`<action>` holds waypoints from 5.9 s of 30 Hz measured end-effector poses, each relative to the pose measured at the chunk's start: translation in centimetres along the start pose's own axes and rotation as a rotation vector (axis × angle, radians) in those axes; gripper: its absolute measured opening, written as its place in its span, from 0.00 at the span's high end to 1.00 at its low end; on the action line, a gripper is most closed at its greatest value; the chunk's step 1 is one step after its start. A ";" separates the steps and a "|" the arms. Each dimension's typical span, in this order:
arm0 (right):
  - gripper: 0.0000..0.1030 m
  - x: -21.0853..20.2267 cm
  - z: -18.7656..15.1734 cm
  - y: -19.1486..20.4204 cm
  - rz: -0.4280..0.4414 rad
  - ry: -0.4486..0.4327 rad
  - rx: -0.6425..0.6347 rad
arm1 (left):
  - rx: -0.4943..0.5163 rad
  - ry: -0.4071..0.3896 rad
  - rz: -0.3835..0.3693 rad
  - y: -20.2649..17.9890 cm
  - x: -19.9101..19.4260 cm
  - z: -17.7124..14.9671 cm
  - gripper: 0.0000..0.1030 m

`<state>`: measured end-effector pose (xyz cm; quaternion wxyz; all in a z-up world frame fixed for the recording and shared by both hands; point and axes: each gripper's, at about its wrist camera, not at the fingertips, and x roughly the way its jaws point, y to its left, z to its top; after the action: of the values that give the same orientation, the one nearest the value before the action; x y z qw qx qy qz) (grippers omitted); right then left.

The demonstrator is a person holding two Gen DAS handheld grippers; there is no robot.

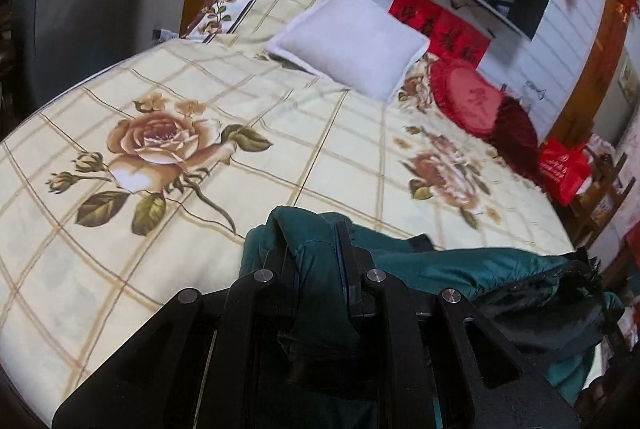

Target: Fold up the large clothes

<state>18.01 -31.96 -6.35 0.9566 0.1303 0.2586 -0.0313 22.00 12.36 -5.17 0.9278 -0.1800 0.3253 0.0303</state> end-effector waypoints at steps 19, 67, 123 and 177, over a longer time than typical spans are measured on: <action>0.75 8.0 -1.3 0.1 -0.043 0.165 -0.008 | 0.074 0.077 0.042 -0.6 7.6 -1.3 0.84; 0.07 8.7 -2.3 2.4 -0.044 0.292 -0.170 | 0.302 0.139 0.043 -5.6 8.0 -2.2 0.00; 0.01 -1.5 -1.5 -2.2 0.052 0.213 -0.226 | 0.065 0.365 -0.330 7.4 5.9 -1.9 0.00; 0.67 7.3 -1.6 -5.0 0.442 0.278 -0.166 | 0.381 0.139 -0.323 1.6 2.8 -1.9 0.72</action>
<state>22.88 -36.26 -12.49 0.9029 0.1078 0.3544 0.2179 22.78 12.96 -8.77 0.9132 -0.0533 0.3552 -0.1923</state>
